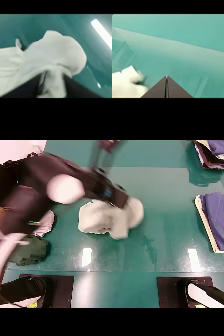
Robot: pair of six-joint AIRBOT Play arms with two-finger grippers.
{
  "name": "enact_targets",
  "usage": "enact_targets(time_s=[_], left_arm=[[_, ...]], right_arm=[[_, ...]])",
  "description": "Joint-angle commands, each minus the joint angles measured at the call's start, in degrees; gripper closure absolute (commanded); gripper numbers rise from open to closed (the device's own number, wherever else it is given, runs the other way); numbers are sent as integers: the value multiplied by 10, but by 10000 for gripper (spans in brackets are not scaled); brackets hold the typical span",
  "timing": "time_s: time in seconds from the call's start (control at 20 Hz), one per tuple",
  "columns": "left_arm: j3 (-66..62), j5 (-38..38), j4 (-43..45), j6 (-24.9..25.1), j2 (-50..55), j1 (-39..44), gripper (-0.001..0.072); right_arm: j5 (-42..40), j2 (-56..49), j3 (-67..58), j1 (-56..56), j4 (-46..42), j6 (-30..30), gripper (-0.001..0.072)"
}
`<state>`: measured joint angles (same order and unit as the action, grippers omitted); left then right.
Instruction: Fold the shirts.
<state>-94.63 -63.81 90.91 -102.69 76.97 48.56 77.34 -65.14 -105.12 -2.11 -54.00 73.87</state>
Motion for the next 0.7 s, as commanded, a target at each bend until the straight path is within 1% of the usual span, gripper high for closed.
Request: enact_targets(time_s=[0.0, 0.15, 0.25, 0.3, 0.4, 0.55, 0.6, 0.65], left_arm=[[0, 1, -7, 12, 97, 48, 225], [-4, -46, 47, 12, 94, -11, 225], [-3, -70, 71, 12, 85, -83, 225], [-3, -79, 64, 11, 86, -127, 225], [10, -70, 19, 12, 86, -210, 225], [65, -20, -62, 19, 86, -311, 225], [92, 3, -100, 32, 86, -339, 225], [122, 27, -142, 59, 86, -363, 225]], right_arm=[[37, 0, -7, -1, 0, 0, 694], [48, 0, -6, -1, 0, 0, 694], [48, 0, -6, -1, 0, 0, 694], [48, 0, -6, -1, 0, 0, 694], [49, 0, -5, -1, 0, 0, 694], [48, 0, -5, -1, 0, 0, 694], [49, 0, -5, -1, 0, 0, 694], [49, 0, -5, -1, 0, 0, 694]])
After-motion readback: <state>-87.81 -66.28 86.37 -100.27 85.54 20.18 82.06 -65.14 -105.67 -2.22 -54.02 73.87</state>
